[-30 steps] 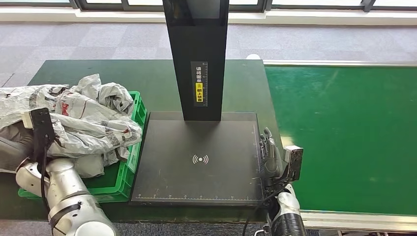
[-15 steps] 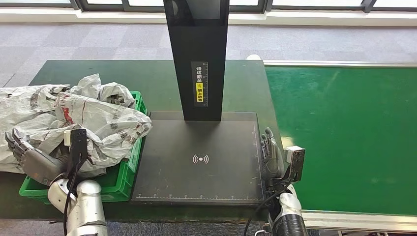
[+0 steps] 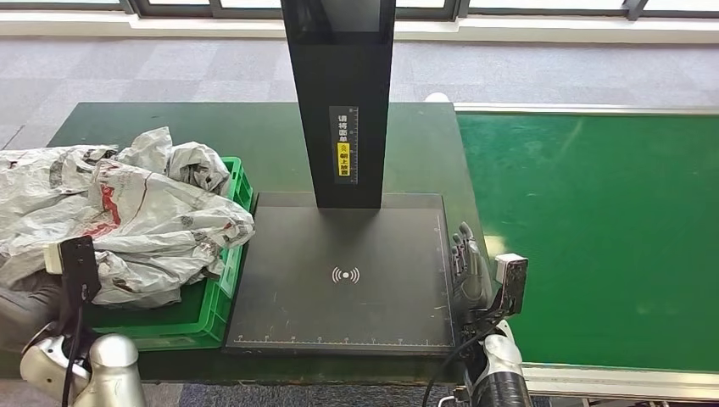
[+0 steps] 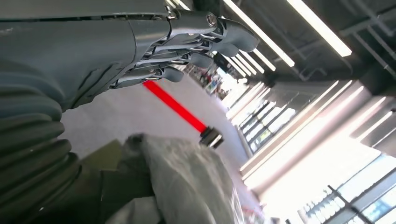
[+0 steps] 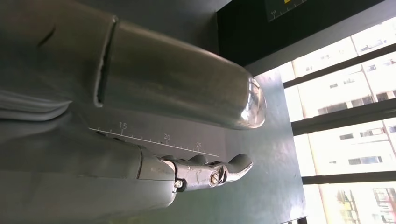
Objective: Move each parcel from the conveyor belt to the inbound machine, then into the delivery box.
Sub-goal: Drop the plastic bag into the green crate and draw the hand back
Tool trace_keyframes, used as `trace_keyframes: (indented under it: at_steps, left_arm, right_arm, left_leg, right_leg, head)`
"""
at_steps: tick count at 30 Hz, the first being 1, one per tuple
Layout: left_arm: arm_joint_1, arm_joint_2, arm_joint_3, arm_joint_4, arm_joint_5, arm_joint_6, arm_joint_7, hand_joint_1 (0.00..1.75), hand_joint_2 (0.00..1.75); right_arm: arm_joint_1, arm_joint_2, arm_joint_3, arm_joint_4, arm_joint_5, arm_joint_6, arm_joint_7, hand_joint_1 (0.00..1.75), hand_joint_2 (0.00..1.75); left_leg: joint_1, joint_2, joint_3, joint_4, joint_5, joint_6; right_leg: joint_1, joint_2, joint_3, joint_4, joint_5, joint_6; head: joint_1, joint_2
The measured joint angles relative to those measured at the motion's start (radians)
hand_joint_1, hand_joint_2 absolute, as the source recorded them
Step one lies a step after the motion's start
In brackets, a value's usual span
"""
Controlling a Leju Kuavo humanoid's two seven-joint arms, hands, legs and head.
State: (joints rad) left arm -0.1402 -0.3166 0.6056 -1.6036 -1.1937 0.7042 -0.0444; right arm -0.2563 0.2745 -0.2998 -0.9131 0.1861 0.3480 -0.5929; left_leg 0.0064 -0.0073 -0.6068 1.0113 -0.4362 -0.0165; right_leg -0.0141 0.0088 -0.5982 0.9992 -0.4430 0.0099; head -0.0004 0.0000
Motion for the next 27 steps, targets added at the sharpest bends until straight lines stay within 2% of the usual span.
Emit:
trace_keyframes:
  at_steps: [4, 9, 13, 19, 23, 27]
  left_arm:
    - [0.066, 0.014, -0.076, -0.133, -0.061, 0.0, 0.072, 0.0, 1.75]
    - [0.144, 0.023, -0.138, -0.25, -0.088, 0.0, 0.092, 0.0, 1.75]
    - [0.213, 0.024, -0.193, -0.296, -0.126, 0.0, 0.117, 0.0, 1.75]
    - [0.238, 0.021, -0.242, -0.267, -0.174, 0.0, 0.133, 0.0, 1.75]
    - [0.245, 0.021, -0.264, -0.186, -0.191, 0.0, 0.139, 0.0, 1.75]
    - [0.245, 0.021, -0.269, -0.107, -0.191, 0.0, 0.131, 0.0, 1.75]
  right_arm:
    - [0.0, -0.001, 0.0, 0.001, -0.002, 0.0, -0.009, 0.0, 0.0]
    - [0.002, -0.002, 0.0, 0.001, -0.01, 0.001, -0.017, 0.0, 0.0]
    - [0.012, -0.004, 0.0, 0.002, -0.032, -0.001, -0.02, 0.0, 0.0]
    - [0.021, -0.007, 0.0, 0.002, -0.042, 0.0, -0.02, 0.0, 0.0]
    - [0.025, -0.008, 0.0, 0.002, -0.039, 0.011, -0.024, 0.0, 0.0]
    - [0.038, -0.013, 0.01, 0.001, -0.113, -0.014, -0.008, 0.0, 0.0]
  left_leg:
    - [0.0, 0.0, 0.0, 0.0, -0.001, 0.001]
    - [0.0, 0.0, 0.0, 0.0, -0.001, 0.001]
    - [0.0, 0.0, 0.0, 0.0, -0.001, 0.0]
    - [0.0, 0.0, 0.0, 0.0, -0.002, 0.001]
    - [0.0, 0.0, 0.0, 0.0, -0.001, 0.001]
    - [0.0, 0.0, 0.0, 0.0, -0.001, 0.001]
  right_leg:
    - [0.0, -0.001, 0.0, 0.0, -0.001, 0.0]
    - [0.0, -0.001, 0.0, 0.0, -0.001, 0.0]
    - [0.0, -0.001, -0.001, -0.001, -0.001, 0.0]
    - [0.0, -0.002, 0.0, -0.001, -0.001, 0.0]
    - [0.0, -0.002, 0.0, -0.001, -0.001, 0.0]
    - [0.0, -0.002, 0.0, 0.0, -0.001, 0.0]
  head:
    - [0.0, 0.0]
    - [0.0, 0.0]
    - [0.0, 0.0]
    - [0.0, 0.0]
    - [0.0, 0.0]
    - [0.0, 0.0]
